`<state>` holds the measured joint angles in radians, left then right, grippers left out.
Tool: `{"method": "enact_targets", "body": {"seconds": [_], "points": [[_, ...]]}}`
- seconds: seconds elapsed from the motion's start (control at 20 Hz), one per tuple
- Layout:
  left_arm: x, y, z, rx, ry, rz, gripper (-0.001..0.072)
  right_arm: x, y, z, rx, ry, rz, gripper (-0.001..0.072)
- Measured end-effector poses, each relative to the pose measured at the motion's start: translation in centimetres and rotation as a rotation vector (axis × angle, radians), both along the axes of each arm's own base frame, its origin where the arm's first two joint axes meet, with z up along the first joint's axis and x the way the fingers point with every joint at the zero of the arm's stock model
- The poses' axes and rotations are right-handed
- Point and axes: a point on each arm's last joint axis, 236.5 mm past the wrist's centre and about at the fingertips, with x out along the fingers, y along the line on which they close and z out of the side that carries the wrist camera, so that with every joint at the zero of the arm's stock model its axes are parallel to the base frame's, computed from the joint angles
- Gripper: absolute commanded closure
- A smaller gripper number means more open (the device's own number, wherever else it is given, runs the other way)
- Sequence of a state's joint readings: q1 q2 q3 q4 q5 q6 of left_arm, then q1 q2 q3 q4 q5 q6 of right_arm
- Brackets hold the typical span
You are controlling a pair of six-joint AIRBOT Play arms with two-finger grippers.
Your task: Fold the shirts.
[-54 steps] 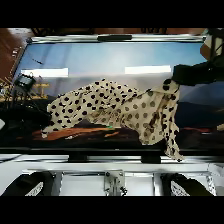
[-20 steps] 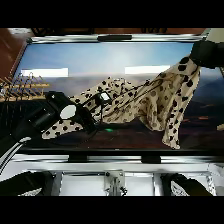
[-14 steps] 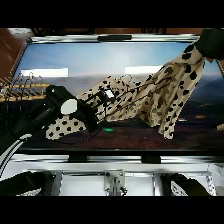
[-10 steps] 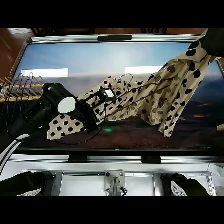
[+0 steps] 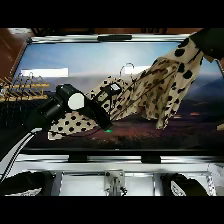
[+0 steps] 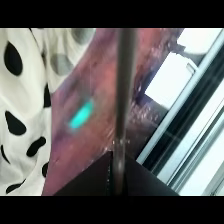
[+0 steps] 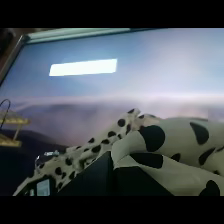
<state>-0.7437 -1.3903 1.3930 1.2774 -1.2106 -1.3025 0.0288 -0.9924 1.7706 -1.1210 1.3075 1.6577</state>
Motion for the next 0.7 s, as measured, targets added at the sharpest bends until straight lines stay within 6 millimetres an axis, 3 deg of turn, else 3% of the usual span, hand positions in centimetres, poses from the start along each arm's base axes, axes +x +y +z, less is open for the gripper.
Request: {"method": "enact_targets", "body": {"seconds": [0.25,0.55,0.6,0.65,0.7], "points": [[0.3,-1.5,0.3,-0.076,0.033,0.038,0.0665,-3.6,1.7,-3.3,0.012,0.197,0.091,0.0655],[0.4,-2.2,0.6,-0.109,0.039,0.053,0.0665,-6.8,2.8,-11.5,-0.043,0.503,0.201,0.0654],[0.3,-2.3,0.6,-0.111,0.041,0.051,0.0664,-7.0,3.5,-12.8,-0.054,0.530,0.227,0.0618],[0.2,-2.4,0.6,-0.114,0.043,0.050,0.0665,-7.0,4.1,-13.7,-0.063,0.540,0.246,0.0413],[0.2,-2.5,0.6,-0.117,0.043,0.050,0.0665,-6.9,4.9,-14.5,-0.070,0.542,0.267,0.0142]]}}
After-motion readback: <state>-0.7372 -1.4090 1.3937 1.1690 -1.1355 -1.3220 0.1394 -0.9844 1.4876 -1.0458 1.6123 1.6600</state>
